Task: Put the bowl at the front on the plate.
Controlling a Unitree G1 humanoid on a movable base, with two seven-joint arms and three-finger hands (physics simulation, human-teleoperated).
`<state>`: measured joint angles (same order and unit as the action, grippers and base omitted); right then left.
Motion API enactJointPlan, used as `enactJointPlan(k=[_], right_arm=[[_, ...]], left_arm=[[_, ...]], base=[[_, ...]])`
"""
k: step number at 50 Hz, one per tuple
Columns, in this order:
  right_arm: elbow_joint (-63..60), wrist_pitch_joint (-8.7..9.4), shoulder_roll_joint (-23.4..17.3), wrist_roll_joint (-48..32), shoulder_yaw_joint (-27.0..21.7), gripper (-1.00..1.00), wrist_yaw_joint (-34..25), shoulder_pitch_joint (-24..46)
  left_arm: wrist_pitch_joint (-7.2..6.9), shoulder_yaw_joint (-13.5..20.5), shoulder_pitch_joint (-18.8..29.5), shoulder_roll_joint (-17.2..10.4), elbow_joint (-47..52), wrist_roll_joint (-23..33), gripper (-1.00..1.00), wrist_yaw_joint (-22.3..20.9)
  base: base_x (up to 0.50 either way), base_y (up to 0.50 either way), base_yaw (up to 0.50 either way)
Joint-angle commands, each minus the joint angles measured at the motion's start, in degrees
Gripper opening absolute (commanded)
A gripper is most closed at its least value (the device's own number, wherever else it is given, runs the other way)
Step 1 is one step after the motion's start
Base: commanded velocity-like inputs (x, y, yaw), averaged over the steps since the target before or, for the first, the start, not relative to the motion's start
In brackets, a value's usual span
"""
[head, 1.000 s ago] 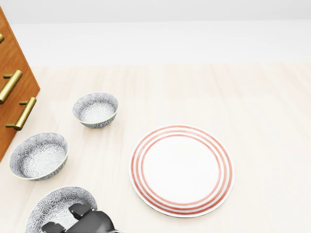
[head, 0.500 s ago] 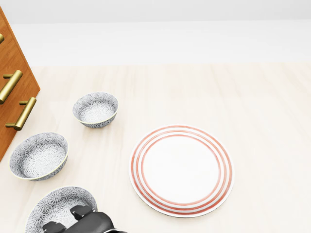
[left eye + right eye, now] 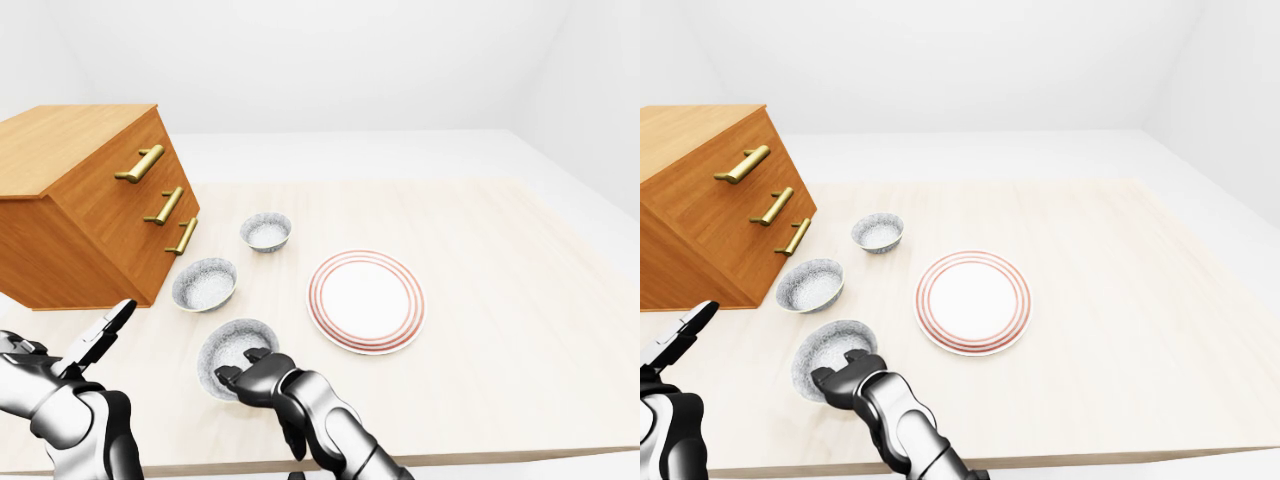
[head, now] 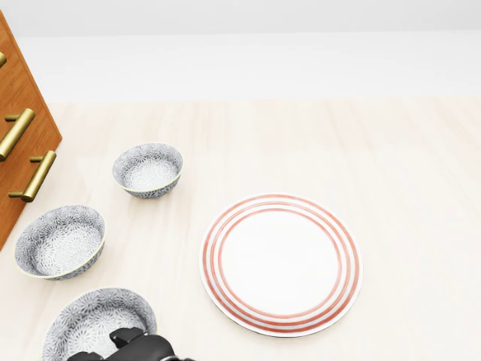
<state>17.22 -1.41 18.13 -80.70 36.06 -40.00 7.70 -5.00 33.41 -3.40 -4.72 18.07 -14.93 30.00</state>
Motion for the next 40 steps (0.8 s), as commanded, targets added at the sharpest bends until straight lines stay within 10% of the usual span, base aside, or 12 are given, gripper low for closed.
enactJointPlan(k=[1,3,5,40], right_arm=[[4.68,-0.60,0.01,1.58,-0.62,1.00,0.00,-0.26],[5.28,-1.08,0.12,2.27,-0.76,1.00,0.00,-0.26],[4.14,-1.42,0.14,2.20,-0.29,-1.00,0.00,-0.47],[-11.81,1.07,-0.97,-3.23,1.04,-1.00,0.00,-0.76]], left_arm=[[0.00,0.09,-0.07,0.03,0.23,-0.09,1.00,0.00],[0.00,0.12,0.02,-0.02,0.12,-0.12,1.00,0.00],[0.00,-0.03,0.12,0.00,-0.37,-0.02,1.00,0.00],[0.00,0.30,0.02,-0.05,0.08,-0.09,1.00,0.00]], base=[[0.00,0.00,0.00],[0.00,0.00,0.00],[0.00,0.00,0.00],[0.00,0.00,0.00]])
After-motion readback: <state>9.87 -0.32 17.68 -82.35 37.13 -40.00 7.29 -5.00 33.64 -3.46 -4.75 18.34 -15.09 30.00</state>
